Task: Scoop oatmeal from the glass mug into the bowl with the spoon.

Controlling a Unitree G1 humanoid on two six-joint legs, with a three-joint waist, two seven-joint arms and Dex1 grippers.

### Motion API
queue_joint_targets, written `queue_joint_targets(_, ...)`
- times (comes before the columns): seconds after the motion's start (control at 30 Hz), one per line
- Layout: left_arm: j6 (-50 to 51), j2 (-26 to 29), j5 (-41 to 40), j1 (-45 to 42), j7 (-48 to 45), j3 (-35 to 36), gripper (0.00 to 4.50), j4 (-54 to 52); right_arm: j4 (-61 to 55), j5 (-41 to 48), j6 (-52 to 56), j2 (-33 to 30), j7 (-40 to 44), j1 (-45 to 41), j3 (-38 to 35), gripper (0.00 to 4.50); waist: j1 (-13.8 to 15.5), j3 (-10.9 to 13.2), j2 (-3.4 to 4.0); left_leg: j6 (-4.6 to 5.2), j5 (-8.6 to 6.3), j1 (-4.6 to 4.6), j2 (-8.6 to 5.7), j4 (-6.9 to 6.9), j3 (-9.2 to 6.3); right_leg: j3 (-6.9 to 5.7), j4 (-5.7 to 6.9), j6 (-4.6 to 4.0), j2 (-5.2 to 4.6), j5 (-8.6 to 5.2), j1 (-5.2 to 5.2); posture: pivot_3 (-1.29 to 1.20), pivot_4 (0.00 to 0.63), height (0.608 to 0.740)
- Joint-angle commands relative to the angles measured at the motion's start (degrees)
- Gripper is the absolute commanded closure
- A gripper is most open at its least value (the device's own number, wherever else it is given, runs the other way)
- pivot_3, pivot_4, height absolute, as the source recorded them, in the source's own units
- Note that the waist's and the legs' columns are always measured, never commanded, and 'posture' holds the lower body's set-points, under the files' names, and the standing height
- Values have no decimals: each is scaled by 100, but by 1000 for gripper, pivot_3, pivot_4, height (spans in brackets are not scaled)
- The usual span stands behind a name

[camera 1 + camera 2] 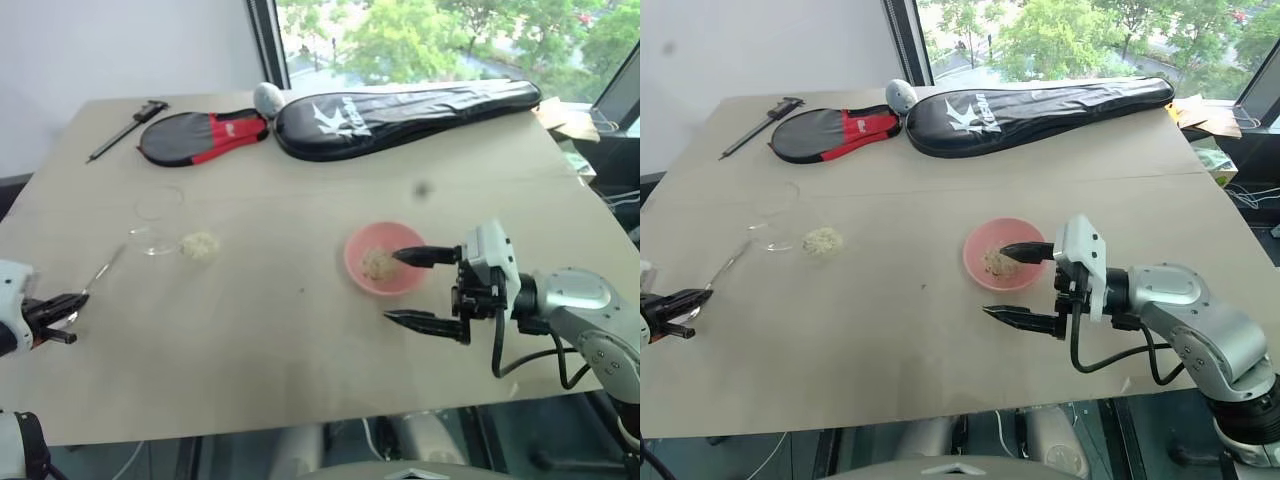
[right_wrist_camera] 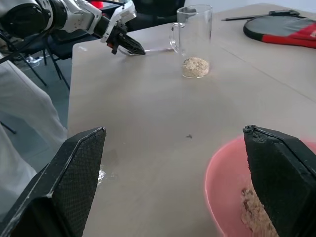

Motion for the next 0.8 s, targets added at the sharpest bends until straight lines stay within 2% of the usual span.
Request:
queue_joint_targets(0.03, 203, -87, -27, 319, 17, 59, 4446, 200, -267, 5, -140, 47, -64, 28, -130, 0, -4, 0, 0, 0, 0, 0, 0, 0, 0, 0, 0, 0, 0, 0, 0, 0, 150, 740)
queue_joint_targets(0.27, -593, -126, -613, 466, 625, 789, 4446, -98, -235, -31, -130, 63, -77, -39, -99, 0, -2, -1, -4, 0, 0, -12, 2, 0, 5, 6, -6, 0, -2, 0, -13, 0, 150, 740)
queue_joint_targets(0.4, -924, -202, -1118, 611, 567, 1317, 4446, -754, -159, -55, -123, 102, -38, -133, -54, 0, 30, 1, -49, -1, 0, -23, 2, 2, -4, -3, -9, 0, -4, 0, -17, 0, 150, 740)
queue_joint_targets(0.57, -402, -259, -1883, 977, 740, 2163, 4446, -2749, -36, 41, -21, 94, 110, -341, -15, 0, 49, -7, -110, -2, 1, -36, 1, 10, -10, -13, -17, 0, -14, 1, -19, 0, 150, 740)
queue_joint_targets(0.73, 603, -233, -2434, 1197, 1438, 2865, 4446, -5170, 262, 101, 35, 166, 289, -712, 11, 0, 41, 1, -111, -1, 0, -39, -12, 12, -10, -12, -25, 0, -29, 1, -16, 0, 150, 740)
queue_joint_targets(0.8, 1115, -272, -2711, 1093, 1829, 2853, 4446, -6333, 460, 281, 171, 344, 176, -1038, -42, 0, 41, 4, -113, -1, 0, -38, -14, 12, -11, -12, -22, 0, -29, 1, -15, 0, 150, 740)
